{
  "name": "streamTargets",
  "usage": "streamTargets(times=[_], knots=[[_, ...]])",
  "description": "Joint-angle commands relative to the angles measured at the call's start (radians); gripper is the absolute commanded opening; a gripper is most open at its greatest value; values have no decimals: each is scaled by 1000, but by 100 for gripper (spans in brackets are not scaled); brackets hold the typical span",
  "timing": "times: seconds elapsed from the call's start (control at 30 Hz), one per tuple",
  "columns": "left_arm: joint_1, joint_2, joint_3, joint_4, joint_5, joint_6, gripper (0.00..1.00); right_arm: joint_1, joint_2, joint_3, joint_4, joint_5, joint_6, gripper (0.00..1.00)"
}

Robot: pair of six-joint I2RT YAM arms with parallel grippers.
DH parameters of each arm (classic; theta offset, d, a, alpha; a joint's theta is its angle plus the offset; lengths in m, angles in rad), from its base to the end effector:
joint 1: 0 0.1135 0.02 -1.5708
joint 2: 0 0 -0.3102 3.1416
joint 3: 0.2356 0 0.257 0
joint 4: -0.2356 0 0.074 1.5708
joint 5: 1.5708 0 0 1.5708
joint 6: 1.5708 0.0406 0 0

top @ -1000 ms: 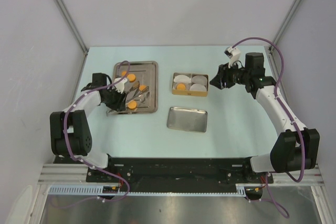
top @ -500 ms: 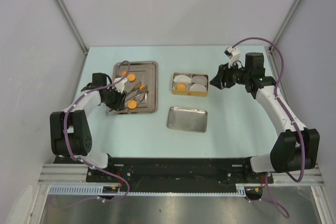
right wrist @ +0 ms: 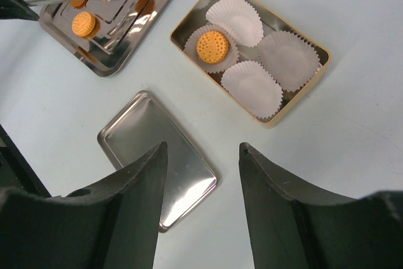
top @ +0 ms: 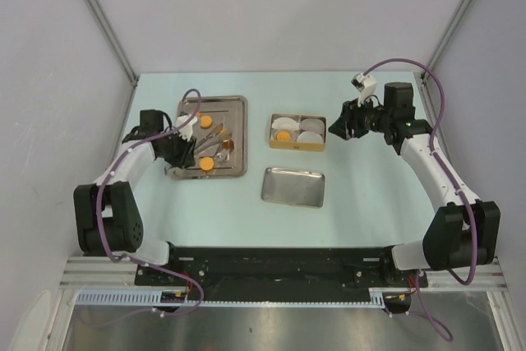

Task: Pack the cookies

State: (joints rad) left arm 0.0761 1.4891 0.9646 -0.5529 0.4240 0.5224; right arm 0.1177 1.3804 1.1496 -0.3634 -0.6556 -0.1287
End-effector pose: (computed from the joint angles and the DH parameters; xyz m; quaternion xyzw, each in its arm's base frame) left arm 0.2940 0.0057 0.2517 0.2599 0.9131 -0.1246 0.2883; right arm 0.3013 0.0605 0.3599 -0.2526 0.8112 0.2819 0.4457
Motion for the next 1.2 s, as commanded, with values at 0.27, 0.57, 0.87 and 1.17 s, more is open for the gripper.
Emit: streamTargets(times=[0.27,0.57,0.87,1.17], knots=[[-28,-113,170,-59,208,-51,26,-4,12,2,12,-10,-11,54],[-237,-17,293,-10,154,-140,26,-6,11,2,12,-1,-12,54],[-351,158,428,30,85,-174,26,-21,5,2,9,-9,-12,54],[-394,315,528,42,58,-183,27,-32,9,2,7,-12,-11,53]])
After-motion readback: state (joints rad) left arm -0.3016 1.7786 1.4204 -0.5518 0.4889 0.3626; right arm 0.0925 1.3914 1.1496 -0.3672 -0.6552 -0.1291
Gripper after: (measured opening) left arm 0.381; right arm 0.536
